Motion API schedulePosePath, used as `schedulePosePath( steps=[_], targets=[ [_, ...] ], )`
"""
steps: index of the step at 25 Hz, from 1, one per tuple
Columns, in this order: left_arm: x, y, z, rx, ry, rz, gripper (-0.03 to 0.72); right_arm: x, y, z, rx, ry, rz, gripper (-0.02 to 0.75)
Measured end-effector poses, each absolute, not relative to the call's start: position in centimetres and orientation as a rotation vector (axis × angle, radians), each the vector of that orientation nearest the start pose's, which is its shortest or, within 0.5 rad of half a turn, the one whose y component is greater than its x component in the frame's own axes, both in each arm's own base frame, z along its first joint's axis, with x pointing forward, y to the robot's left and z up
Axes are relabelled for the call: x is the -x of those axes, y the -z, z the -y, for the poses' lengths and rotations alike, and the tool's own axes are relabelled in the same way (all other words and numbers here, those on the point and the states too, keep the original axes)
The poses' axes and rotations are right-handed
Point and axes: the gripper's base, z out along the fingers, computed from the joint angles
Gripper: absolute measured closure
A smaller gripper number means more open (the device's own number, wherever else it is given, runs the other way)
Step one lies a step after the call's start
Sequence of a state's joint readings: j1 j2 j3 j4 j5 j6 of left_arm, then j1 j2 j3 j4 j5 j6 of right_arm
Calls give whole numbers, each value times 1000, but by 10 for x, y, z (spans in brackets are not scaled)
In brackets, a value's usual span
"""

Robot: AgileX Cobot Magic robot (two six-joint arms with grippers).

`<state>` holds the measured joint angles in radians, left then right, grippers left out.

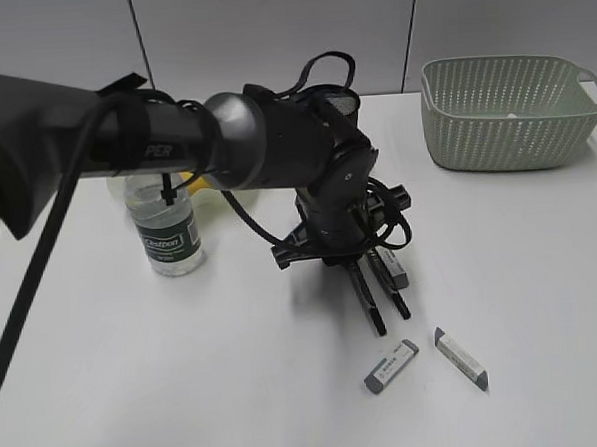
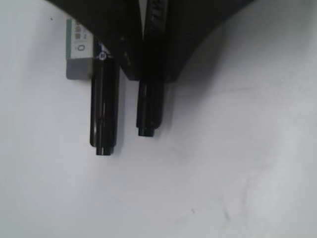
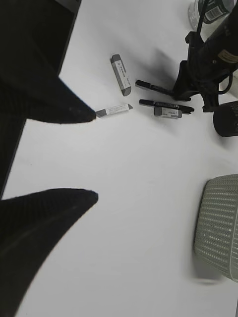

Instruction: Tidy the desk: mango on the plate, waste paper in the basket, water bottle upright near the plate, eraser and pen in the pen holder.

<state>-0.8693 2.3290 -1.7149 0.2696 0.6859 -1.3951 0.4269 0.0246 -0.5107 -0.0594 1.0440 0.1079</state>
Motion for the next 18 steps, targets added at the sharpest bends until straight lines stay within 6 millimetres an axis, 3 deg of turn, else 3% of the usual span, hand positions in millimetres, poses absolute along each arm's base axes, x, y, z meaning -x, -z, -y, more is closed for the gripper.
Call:
schedulePosePath(
  steps=[5, 7, 10, 13, 16, 18],
  targets=[
    [-325, -113, 361, 314, 276, -2673, 604, 0, -282, 5, 324, -263, -2024, 388],
    [-328, -122, 361, 224, 261, -2615, 604, 0, -282, 5, 324, -263, -2024, 389],
    [-334, -159, 358, 112, 268, -2491, 604, 0, -282, 5, 324, -263, -2024, 389],
    [-336, -213, 358, -21, 367, -2308, 604, 0, -282, 5, 324, -263, -2024, 389],
    [-338, -257, 364, -286, 468, -2050, 604, 0, -282, 5, 324, -263, -2024, 389],
    [-345, -270, 362, -444, 443, -1910, 605, 0, -282, 5, 324, -263, -2024, 389]
  ],
)
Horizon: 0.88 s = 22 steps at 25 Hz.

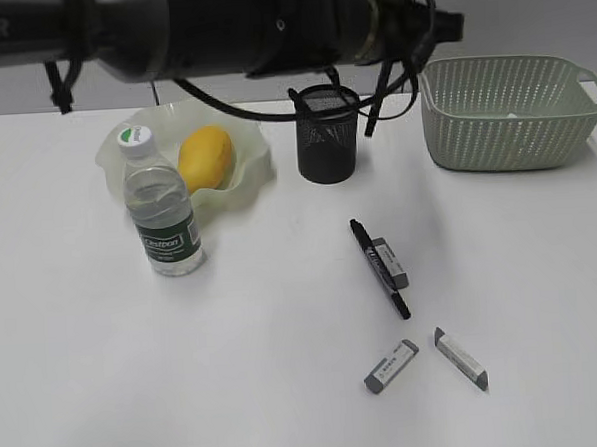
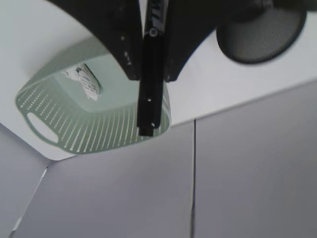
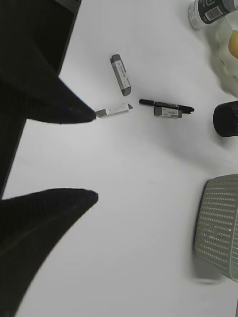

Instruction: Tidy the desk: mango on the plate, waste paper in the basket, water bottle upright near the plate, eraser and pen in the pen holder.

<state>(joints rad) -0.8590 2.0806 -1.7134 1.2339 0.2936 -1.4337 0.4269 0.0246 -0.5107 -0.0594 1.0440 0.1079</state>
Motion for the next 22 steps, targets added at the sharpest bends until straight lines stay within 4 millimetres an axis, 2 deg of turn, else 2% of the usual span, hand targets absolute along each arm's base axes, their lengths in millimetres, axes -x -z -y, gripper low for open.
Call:
schedulePosePath(
  steps=[3, 5, 7, 10, 15, 22],
  targets=[
    [-369, -264, 347, -555, 360, -1837, 605, 0, -282, 5, 324, -263, -2024, 389],
    [-387, -250, 335, -588, 354, -1844, 605, 0, -282, 5, 324, -263, -2024, 389],
    [-404, -242, 323, -584, 370, -1853, 605, 0, -282, 5, 324, -263, -2024, 389],
    [-423, -243, 317, -564, 395, -1831, 605, 0, -282, 5, 324, -263, -2024, 389],
    [-437, -249, 325, -551, 446, -1775, 605, 0, -282, 5, 324, -263, -2024, 389],
    [-453, -221, 339, -568, 464, -1774, 605, 0, -282, 5, 324, -263, -2024, 389]
  ],
)
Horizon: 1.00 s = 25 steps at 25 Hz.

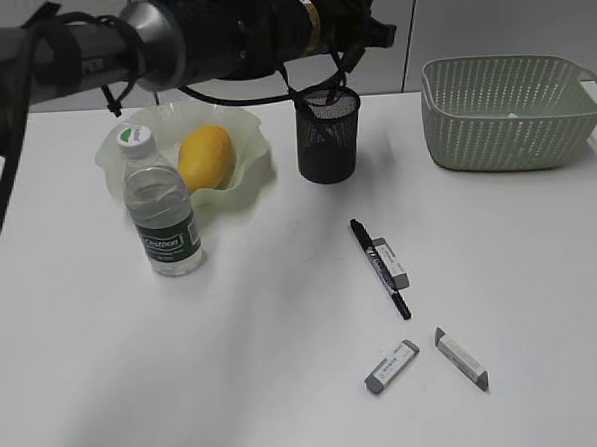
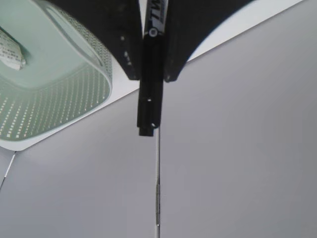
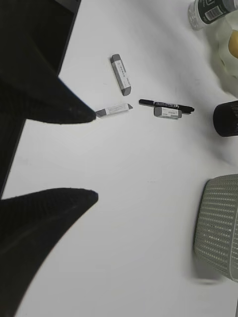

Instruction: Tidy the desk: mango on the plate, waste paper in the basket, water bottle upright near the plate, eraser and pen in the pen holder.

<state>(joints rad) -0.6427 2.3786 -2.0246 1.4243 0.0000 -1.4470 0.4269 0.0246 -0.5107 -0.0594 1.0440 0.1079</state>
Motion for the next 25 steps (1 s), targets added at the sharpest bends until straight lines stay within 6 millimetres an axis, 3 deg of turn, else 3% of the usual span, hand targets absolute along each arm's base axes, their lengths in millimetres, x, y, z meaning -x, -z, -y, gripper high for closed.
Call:
schedulePosePath(
  steps=[11, 19, 25],
  targets=[
    [-460, -211, 342, -553, 461, -1782, 589, 0, -282, 5, 324, -263, -2024, 413],
    [-461, -211, 340, -549, 459, -1783, 383, 0, -282, 5, 324, -263, -2024, 440],
    [-460, -221, 340, -537, 470, -1770, 346, 0, -282, 5, 324, -263, -2024, 442]
  ],
)
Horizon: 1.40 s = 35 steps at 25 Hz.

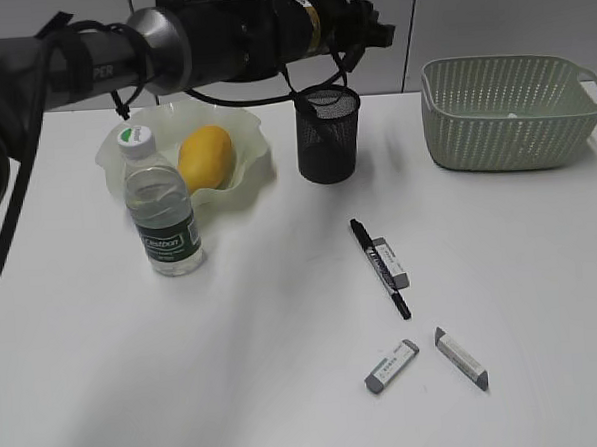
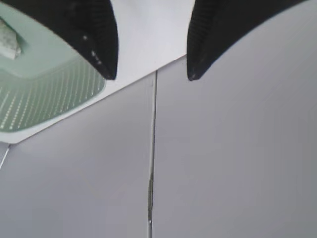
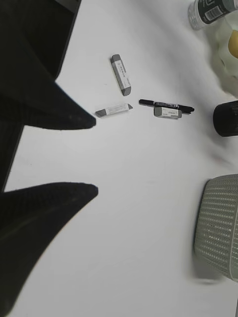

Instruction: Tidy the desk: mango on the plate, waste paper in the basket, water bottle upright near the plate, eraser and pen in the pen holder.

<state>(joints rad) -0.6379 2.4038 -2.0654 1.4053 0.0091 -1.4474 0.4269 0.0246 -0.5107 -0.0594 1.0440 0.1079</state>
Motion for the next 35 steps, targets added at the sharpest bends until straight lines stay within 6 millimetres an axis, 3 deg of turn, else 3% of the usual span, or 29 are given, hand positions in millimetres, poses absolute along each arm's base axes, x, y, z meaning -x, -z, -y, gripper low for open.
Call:
schedulePosePath(
  steps=[4, 5, 9, 13, 15, 20, 24, 27, 30, 35],
  targets=[
    [-440, -271, 339, -499, 518, -1711, 396, 0, -282, 5, 324, -263, -2024, 442],
    [-430, -289, 337, -499, 529, -1687, 412, 0, -282, 5, 324, -263, -2024, 442],
    [-386, -325, 320, -617, 458, -1645, 470, 0, -282, 5, 324, -263, -2024, 442],
    [-350, -306, 288, -685, 183, -1751, 480, 0, -282, 5, 324, -263, -2024, 442],
    [-334, -299, 263, -667, 47, -1844, 483, 0, -282, 5, 324, -263, -2024, 442],
    [-291, -301, 207, -641, -171, -2155, 491, 0, -282, 5, 324, -263, -2024, 442],
    [-233, -323, 163, -573, -50, -2214, 491, 0, -282, 5, 324, -263, -2024, 442],
    [-174, -341, 116, -500, 79, -2196, 482, 0, -282, 5, 324, -263, -2024, 442],
    [-111, -341, 71, -510, 218, -2177, 425, 0, -282, 5, 324, -263, -2024, 442],
    [-42, -331, 24, -620, 375, -2031, 291, 0, -282, 5, 324, -262, -2024, 442]
  ],
)
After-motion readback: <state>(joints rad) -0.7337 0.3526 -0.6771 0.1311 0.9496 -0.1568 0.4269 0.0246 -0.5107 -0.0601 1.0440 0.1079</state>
